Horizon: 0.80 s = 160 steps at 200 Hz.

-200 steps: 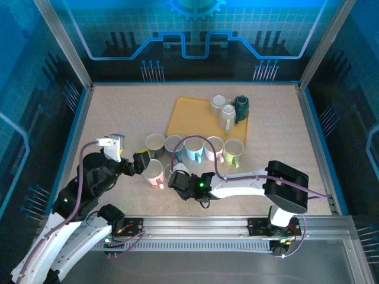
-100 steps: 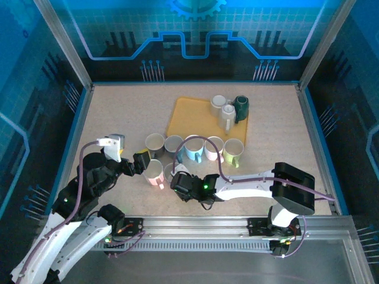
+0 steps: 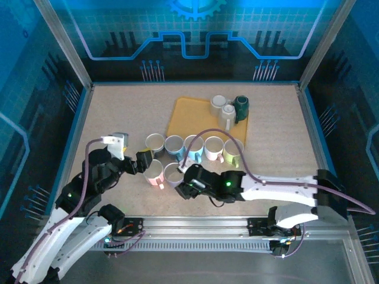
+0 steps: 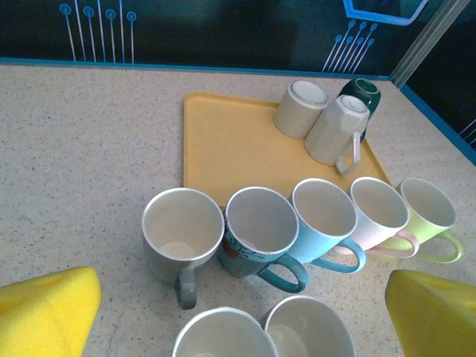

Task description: Turn the mug right side up

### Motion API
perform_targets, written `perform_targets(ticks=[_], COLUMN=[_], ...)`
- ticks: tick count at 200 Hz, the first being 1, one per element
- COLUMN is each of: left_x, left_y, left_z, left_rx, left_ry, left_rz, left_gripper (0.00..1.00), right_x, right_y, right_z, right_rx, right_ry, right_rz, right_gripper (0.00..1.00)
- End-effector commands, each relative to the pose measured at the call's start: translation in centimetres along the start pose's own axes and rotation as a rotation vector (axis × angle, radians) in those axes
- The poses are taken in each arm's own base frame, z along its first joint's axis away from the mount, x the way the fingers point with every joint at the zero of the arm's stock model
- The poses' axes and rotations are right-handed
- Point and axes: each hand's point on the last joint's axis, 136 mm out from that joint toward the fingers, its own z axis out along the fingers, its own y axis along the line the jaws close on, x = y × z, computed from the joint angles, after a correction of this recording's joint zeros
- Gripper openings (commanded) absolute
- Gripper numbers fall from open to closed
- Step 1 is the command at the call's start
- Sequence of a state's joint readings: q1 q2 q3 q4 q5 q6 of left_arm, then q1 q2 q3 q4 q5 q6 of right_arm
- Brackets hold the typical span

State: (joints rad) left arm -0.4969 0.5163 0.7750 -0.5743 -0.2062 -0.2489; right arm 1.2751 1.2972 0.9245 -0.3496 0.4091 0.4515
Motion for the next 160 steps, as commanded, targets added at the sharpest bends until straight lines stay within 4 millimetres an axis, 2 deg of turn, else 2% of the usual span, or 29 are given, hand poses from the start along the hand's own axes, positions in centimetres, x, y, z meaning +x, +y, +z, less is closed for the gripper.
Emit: perform_targets(ticks=[1,35,60,89,111,134,160], left_x=[-1.3,-1.7,-2.2,-3.4,-4.3,-4.9,-5.2], left_y=[0.0,-0.1,-0.9,-2.3,-4.7,-7.2,-9.8], left_z=[-0.1,0.6,1.5,3.3,5.3,8.4,13.1], left_rx=[-0.028,-0.061,-0.052,-0.048,-0.048,-0.039,-0.023], left_ry=[0.003,0.057,0.101,0.128,0.136,0.157,0.188], left_rz=[-0.043,-0.107,-0.134,-0.183,-0.140,-0.121,-0.097], left_gripper=[0.99,0.99,0.99,0.99,0.99,0.99,0.99], right_x=[-1.1,-3.5,-3.9,-3.5,-3.7,-3.9,-3.6], right_y=[-0.7,-0.6,-0.9,-4.8,-7.3,-10.9,-15.3], right_z=[-2.6,-5.8,-6.9,-6.9,-7.7,-9.4,-11.6], right_rx=[-0.023,-0.092,-0.078,0.063,0.066,0.094,0.161], right_ry=[-0.027,-0.150,-0.176,-0.113,-0.133,-0.180,-0.234], right_rz=[-0.031,-0.028,-0.066,0.033,0.163,0.318,0.466], right_gripper=[0.73,0.74,0.74,0.74,0.74,0.73,0.73])
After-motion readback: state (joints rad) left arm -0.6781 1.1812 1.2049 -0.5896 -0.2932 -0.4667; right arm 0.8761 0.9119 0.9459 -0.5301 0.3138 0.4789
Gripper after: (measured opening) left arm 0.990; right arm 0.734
